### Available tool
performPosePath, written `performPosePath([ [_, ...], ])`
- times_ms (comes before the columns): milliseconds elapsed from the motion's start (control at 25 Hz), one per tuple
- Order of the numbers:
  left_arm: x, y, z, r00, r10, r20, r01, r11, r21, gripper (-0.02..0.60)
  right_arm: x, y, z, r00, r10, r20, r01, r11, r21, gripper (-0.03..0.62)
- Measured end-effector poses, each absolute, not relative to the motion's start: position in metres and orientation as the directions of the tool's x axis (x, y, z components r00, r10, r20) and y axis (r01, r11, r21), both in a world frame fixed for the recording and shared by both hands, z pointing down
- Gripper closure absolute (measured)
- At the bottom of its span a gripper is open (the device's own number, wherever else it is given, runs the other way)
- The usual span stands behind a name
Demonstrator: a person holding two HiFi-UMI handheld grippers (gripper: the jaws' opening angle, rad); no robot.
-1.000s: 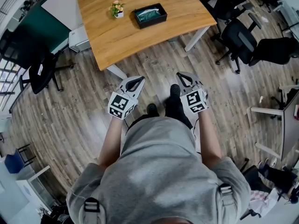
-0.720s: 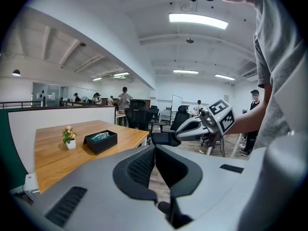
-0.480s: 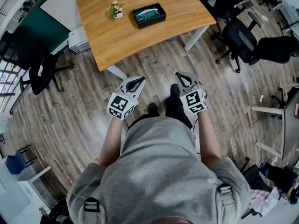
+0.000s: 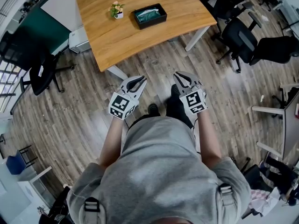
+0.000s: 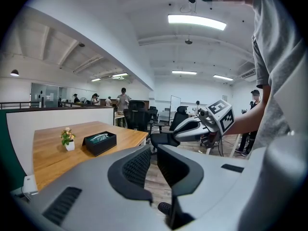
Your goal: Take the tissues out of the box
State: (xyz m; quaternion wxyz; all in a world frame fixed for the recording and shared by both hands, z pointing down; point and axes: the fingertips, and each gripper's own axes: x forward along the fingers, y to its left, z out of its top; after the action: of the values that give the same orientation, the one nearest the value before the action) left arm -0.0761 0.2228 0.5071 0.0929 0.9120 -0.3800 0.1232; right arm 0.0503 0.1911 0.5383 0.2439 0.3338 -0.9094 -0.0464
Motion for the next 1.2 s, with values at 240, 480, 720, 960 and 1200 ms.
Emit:
performPosePath([
  [240, -0.076, 0.224, 0.508, 0.695, -0.658, 0.291, -0.704, -0.704, 0.090, 0.458, 0.041, 0.196, 0.535, -0.696, -0.602, 0.391, -0.566, 0.796, 0.216, 0.493],
  [480, -0.077, 0.222, 0.510, 0.699, -0.650, 0.299, -0.699, -0.709, 0.093, 0.380, 0.033, 0.197, 0.533, -0.729, -0.572, 0.377, -0.545, 0.817, 0.185, 0.371],
  [720, -0.082, 0.221, 0.512, 0.692, -0.654, 0.306, -0.704, -0.705, 0.085, 0.311, 0.027, 0.198, 0.532, -0.740, -0.565, 0.366, -0.545, 0.822, 0.166, 0.288],
  [960, -0.085, 0.219, 0.513, 0.691, -0.654, 0.309, -0.704, -0.705, 0.084, 0.298, 0.025, 0.194, 0.529, -0.740, -0.573, 0.353, -0.554, 0.816, 0.164, 0.276],
  [1200, -0.088, 0.218, 0.515, 0.694, -0.652, 0.306, -0.702, -0.708, 0.084, 0.298, 0.022, 0.192, 0.530, -0.736, -0.575, 0.358, -0.553, 0.815, 0.171, 0.276],
])
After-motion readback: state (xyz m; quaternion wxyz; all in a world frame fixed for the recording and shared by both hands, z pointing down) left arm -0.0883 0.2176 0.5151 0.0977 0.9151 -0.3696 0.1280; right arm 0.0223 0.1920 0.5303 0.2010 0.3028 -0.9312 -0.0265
